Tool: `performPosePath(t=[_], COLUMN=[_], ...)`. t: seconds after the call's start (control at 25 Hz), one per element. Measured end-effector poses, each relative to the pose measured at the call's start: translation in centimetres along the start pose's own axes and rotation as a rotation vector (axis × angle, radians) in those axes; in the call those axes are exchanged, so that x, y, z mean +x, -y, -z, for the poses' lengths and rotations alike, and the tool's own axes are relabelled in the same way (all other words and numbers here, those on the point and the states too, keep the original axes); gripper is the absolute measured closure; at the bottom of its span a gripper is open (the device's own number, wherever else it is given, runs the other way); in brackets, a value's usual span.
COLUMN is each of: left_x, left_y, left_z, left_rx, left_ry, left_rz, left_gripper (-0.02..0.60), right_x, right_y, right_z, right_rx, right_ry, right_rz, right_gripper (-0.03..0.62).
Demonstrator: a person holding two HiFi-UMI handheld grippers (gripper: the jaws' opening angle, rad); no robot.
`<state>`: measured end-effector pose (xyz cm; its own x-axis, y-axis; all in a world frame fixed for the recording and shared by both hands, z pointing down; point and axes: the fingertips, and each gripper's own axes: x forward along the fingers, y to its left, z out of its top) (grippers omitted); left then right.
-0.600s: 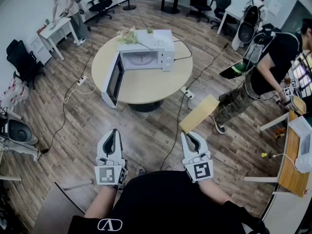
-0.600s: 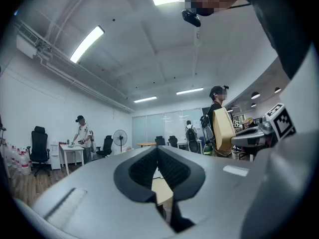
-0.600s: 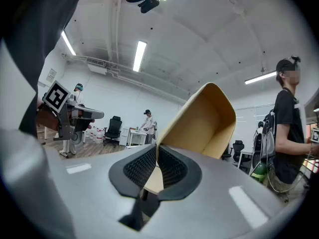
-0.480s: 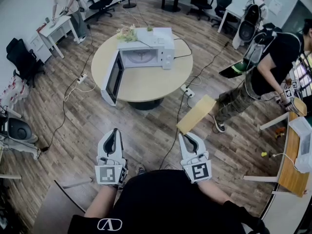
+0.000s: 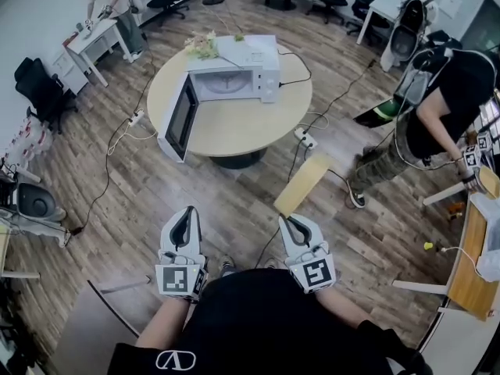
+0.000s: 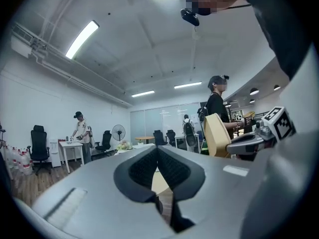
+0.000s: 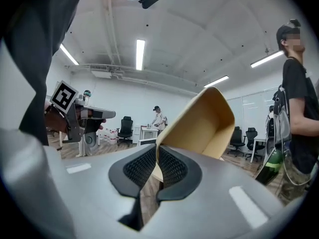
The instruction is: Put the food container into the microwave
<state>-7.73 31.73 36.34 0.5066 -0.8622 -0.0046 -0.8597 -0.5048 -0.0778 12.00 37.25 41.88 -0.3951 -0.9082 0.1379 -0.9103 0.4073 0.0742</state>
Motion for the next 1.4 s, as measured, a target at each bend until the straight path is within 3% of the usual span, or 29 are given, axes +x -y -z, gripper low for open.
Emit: performPosePath(t=[0.36, 0.56, 0.84, 1.08, 1.28, 1.4], left_x=[1.6, 4.4, 13.9, 24.9, 32.6, 35.8], left_y=[3.6, 2.7, -3.3, -10.6, -16.8, -19.2], left_z=[2.2, 2.8, 4.5, 4.8, 4.3, 4.8], left_rx=[0.037, 0.05, 0.008, -0.001, -0.042, -0.052], left_ry=[-0.064, -0.056, -0.009, -0.03, 0.015, -0.02], left_rz=[-0.026, -0.023, 0.018, 0.124, 0.196, 0.24], left_gripper=[0.581, 0.581, 0.581, 0.581, 0.581, 0.581], right_x=[1.0, 3.8, 13.5, 25.0, 33.9, 38.2], right_y=[1.9, 3.5, 6.9, 10.1, 11.3, 11.9], right_z=[3.5, 3.9, 2.4, -1.0, -2.9, -3.2], right_rx=[0.013, -0.016, -0.078, -0.12, -0.14, -0.136], right_ry=[-0.006, -0.022, -0.033, -0.056, -0.093, -0.106], right_rz=[-0.108, -0.126, -0.089, -0.008, 0.04, 0.062], right_gripper=[0.57, 0.57, 0.57, 0.571, 0.571, 0.571])
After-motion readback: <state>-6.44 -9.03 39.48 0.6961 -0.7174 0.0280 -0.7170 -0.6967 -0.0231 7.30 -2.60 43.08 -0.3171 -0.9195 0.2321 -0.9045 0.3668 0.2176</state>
